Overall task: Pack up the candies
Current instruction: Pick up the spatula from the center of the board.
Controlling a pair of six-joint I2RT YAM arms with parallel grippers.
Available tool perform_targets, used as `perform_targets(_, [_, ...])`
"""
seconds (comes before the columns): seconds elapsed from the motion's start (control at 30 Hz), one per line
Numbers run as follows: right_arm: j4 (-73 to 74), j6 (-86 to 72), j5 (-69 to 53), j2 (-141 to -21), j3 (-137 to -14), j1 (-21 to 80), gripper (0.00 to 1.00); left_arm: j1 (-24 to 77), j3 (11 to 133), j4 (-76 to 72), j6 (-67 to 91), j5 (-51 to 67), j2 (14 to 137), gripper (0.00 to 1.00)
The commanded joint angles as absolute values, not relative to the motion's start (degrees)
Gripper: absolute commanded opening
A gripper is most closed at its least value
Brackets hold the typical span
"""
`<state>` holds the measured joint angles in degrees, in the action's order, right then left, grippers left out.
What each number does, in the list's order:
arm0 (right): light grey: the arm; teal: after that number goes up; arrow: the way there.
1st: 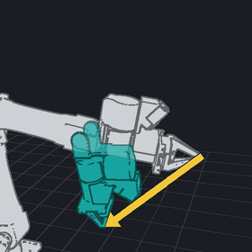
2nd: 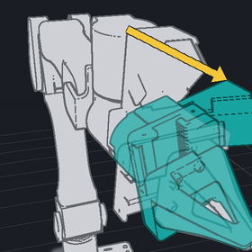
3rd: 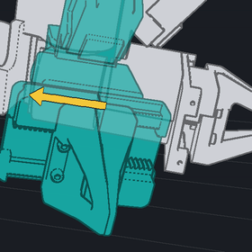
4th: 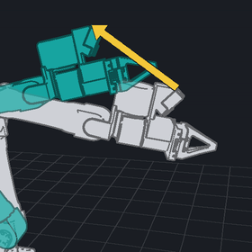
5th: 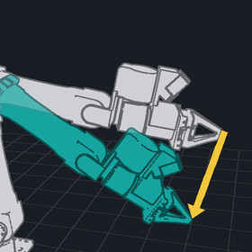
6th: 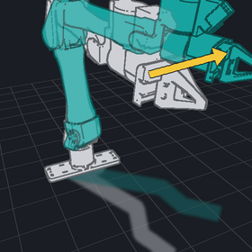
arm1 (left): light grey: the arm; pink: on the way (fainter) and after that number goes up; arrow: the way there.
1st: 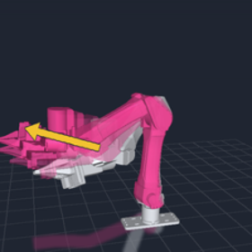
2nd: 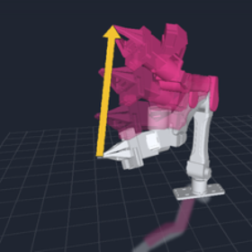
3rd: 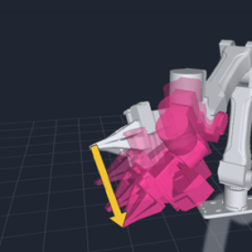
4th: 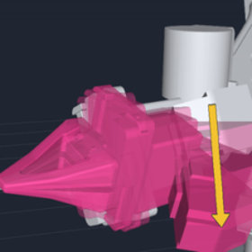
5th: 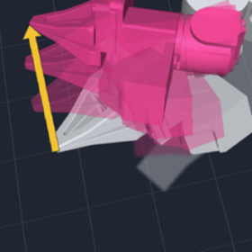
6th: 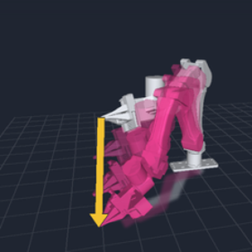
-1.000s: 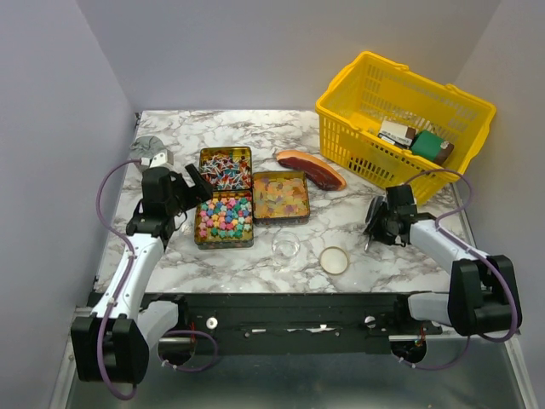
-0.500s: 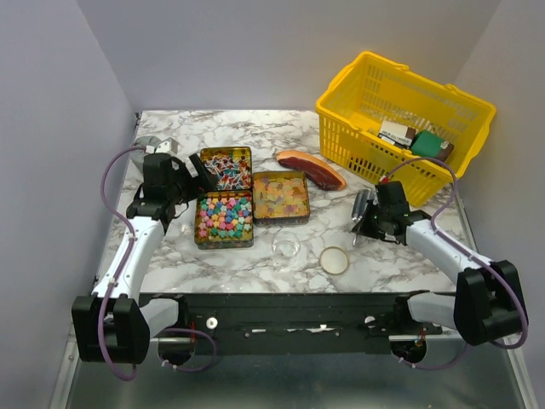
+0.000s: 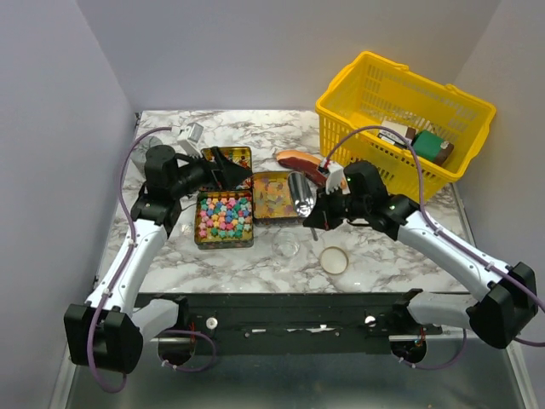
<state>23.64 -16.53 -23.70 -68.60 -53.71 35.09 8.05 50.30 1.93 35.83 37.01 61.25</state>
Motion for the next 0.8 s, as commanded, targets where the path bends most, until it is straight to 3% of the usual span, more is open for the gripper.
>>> perform_targets(0.0, [29.0, -10.38, -28.57, -71.71, -60.62, 40.59, 0.01, 13.26, 54.4, -2.19, 38.31, 44.56, 63.63, 0.99])
perform_targets(0.17, [32.6, -8.0, -24.53, -75.4, -65.21, 46.75, 0.01, 19.06, 59.14, 3.22, 34.38, 43.77, 68.28, 0.98])
perform_targets(0.37, [32.87, -7.74, -25.05, -74.88, -65.22, 47.28, 0.01, 20.3, 60.65, 12.37, 26.55, 46.67, 68.91, 0.88])
perform_targets(0.63, [36.2, -5.63, -27.07, -73.92, -65.39, 47.37, 0.01, 20.3, 59.24, 13.62, 23.38, 52.73, 67.06, 0.88])
perform_targets(0.77, [38.32, -4.13, -27.51, -73.74, -66.27, 47.64, 0.01, 20.3, 60.82, 20.63, 18.56, 54.4, 69.08, 0.75])
